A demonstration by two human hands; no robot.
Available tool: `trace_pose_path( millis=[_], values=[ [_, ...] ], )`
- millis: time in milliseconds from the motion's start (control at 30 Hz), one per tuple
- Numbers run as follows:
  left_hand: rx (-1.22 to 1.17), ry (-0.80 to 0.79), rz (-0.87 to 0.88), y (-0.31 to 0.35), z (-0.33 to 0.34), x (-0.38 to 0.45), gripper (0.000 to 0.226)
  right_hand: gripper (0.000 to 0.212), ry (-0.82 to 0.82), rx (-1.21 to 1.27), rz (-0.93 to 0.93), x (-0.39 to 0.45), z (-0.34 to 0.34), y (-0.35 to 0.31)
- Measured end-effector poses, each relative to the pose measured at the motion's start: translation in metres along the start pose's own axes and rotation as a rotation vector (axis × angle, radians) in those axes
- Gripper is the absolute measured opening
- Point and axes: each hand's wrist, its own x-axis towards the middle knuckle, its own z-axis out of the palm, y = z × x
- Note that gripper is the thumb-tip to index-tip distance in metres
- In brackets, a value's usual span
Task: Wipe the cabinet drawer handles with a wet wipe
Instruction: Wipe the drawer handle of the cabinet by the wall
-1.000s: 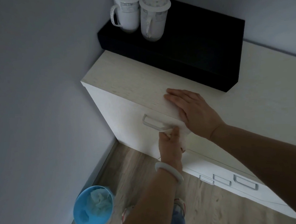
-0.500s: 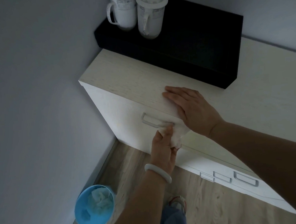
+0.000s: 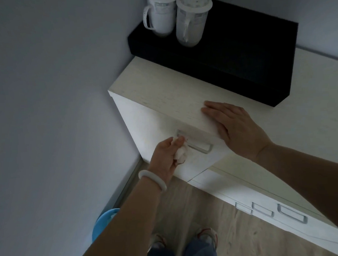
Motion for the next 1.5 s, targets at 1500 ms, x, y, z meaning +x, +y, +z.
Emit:
trace_pose_path(
  millis=[1500],
  values=[
    [0.489, 0.512, 0.052, 0.01, 0.042, 0.002, 0.031, 0.052, -0.021, -0.048, 0.022, 0.001, -0.001, -0.003]
  ],
)
